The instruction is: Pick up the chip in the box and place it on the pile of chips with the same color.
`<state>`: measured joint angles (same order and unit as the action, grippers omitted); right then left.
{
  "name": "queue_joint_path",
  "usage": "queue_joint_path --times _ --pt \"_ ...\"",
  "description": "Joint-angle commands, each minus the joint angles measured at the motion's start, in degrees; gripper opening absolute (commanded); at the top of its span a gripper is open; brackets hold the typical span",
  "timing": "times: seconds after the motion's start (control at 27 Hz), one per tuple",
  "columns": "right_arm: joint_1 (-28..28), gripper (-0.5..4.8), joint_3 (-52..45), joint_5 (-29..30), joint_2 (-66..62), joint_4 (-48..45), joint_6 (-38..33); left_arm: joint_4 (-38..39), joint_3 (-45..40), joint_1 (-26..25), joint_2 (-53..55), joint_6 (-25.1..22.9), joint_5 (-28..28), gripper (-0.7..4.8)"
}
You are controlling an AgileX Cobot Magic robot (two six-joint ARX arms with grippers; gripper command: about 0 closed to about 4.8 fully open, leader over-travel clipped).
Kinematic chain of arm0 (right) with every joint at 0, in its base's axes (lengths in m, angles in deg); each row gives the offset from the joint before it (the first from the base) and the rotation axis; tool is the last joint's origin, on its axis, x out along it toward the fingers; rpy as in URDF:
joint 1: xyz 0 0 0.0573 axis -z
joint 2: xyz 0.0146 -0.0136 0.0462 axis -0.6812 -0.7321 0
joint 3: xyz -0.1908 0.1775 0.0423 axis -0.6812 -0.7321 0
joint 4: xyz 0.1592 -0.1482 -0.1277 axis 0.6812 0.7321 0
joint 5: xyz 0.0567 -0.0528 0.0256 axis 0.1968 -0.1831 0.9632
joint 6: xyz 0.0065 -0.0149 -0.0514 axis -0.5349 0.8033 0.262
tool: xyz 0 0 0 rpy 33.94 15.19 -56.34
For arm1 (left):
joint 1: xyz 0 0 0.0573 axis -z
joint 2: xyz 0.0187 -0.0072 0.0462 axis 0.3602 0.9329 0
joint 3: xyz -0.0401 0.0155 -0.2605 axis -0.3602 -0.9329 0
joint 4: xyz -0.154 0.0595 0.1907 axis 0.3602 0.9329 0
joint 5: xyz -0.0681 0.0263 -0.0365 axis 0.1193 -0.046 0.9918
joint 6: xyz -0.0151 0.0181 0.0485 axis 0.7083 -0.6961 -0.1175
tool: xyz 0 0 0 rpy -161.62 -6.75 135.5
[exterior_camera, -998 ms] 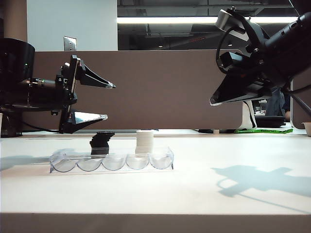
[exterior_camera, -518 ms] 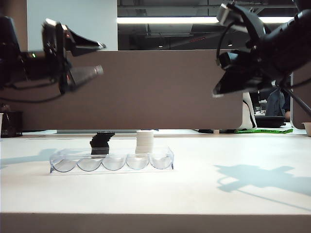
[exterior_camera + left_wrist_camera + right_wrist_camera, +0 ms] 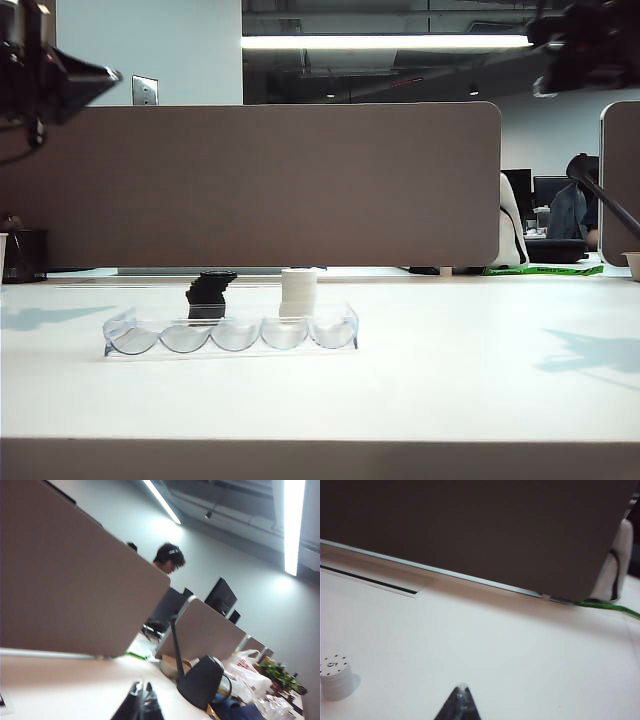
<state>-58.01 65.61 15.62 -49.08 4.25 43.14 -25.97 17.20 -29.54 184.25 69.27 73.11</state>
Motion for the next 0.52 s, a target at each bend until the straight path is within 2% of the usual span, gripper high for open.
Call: queue_joint_path --times 0.04,0.11,0.3,0.41,0.52 --pt "5.07 -0.06 0.24 6.12 2.38 2.45 -1.49 -1.95 0.00 -1.03 -2.05 -0.33 0.31 -0.02" --pt "9.49 -0.06 0.24 9.81 4.22 5.42 -1.44 -1.68 0.00 -1.77 -3.58 -1.79 0.33 -0.02" --pt "16.11 -0.06 0.24 13.49 7.48 8.00 -1.29 3.08 0.00 -1.97 -6.45 -7.04 0.26 -0.02" --pt "18.88 -0.06 0.24 15.19 9.33 8.52 -1.27 10.88 -0.22 -1.95 -9.01 -13.42 -0.81 -0.02" --pt "21.31 -0.06 0.24 15.52 11.04 10.23 -1.09 20.17 -1.14 -1.95 -12.24 -21.05 -4.48 -0.02"
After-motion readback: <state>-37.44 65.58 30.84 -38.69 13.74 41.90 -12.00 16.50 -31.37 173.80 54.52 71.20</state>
